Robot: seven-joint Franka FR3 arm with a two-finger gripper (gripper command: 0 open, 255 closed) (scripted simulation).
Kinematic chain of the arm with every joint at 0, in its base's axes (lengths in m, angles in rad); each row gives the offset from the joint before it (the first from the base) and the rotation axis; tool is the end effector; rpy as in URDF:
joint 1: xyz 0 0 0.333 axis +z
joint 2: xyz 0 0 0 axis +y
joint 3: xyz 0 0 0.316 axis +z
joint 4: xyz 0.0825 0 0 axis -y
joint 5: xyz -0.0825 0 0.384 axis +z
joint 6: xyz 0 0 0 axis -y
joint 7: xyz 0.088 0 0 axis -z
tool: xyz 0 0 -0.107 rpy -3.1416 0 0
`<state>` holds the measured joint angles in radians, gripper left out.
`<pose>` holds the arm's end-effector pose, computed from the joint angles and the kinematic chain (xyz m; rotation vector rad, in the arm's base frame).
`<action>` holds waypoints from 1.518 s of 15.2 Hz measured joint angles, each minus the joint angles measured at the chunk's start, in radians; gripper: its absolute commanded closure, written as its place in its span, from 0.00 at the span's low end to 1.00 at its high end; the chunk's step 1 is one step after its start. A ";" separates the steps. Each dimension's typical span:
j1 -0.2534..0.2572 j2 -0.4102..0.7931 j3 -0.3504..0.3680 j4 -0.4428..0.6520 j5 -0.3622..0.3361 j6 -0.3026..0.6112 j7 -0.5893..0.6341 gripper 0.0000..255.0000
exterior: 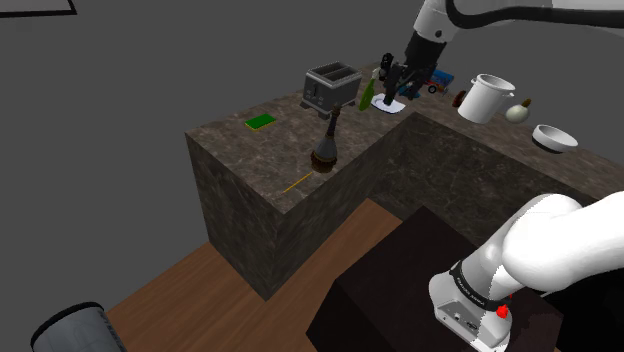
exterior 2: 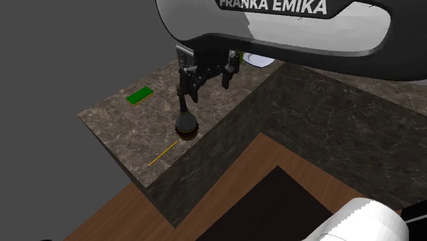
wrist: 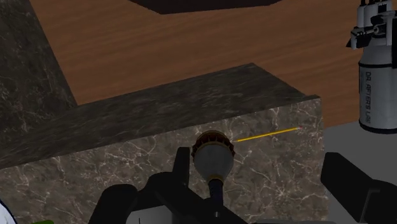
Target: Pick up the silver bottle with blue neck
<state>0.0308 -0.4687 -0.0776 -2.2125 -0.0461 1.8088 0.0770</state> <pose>0.4176 -0.0281 0.5656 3.1266 -0.1677 0.1004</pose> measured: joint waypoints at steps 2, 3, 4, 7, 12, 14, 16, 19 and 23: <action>0.003 0.080 -0.008 0.040 0.002 0.034 -0.016 0.00; 0.003 0.118 -0.014 0.062 0.002 0.047 -0.028 0.00; 0.005 0.161 -0.016 0.090 0.005 0.058 -0.033 0.00; 0.005 0.263 -0.027 0.155 0.011 0.085 -0.063 0.00; 0.003 0.471 -0.038 0.304 0.029 0.127 -0.107 0.00; 0.003 0.552 -0.037 0.377 0.038 0.129 -0.119 0.00; 0.003 0.638 -0.035 0.461 0.045 0.123 -0.129 0.00; -0.004 0.727 -0.036 0.541 0.054 0.125 -0.148 0.00; -0.005 0.748 -0.035 0.518 0.056 0.168 -0.151 0.00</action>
<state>0.0253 0.2792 -0.1128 -1.6941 0.0104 1.9765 -0.0742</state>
